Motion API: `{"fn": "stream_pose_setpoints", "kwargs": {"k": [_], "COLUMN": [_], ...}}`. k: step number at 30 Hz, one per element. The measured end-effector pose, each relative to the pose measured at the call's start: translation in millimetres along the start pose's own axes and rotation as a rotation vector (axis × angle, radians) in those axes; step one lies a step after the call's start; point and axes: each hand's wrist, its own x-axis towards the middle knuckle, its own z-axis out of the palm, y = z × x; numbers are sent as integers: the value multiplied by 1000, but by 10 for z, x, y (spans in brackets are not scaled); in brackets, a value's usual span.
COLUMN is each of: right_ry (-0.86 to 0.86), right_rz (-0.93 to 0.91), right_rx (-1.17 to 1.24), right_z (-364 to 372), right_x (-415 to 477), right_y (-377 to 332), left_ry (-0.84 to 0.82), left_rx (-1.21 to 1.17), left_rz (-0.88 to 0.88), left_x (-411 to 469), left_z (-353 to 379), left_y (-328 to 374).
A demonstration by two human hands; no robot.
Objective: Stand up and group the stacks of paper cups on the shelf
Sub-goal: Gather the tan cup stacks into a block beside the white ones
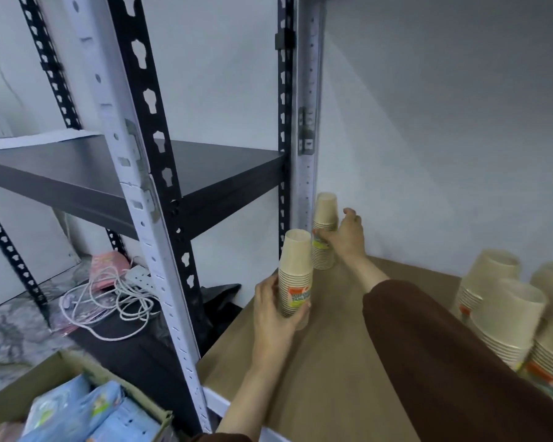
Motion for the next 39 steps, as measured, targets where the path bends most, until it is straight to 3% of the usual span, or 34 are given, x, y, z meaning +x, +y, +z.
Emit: {"fn": "stream_pose_setpoints", "kwargs": {"k": [9, 18, 27, 33, 39], "right_ry": [-5, 122, 188, 185, 248], "right_rz": [55, 101, 24, -102, -101], "right_rx": [8, 133, 225, 188, 136], "right_z": [160, -18, -547, -909, -1194], "right_x": [159, -92, -800, -1509, -2071], "right_y": [-22, 0, -135, -246, -54], "left_ry": [0, -10, 30, 55, 43], "left_rx": [17, 9, -91, -93, -135], "left_rz": [4, -10, -77, -22, 5], "left_x": [4, -8, -216, -550, -938], "left_z": [13, -2, -62, -164, -175], "left_y": [-26, 17, 161, 346, 527]}}
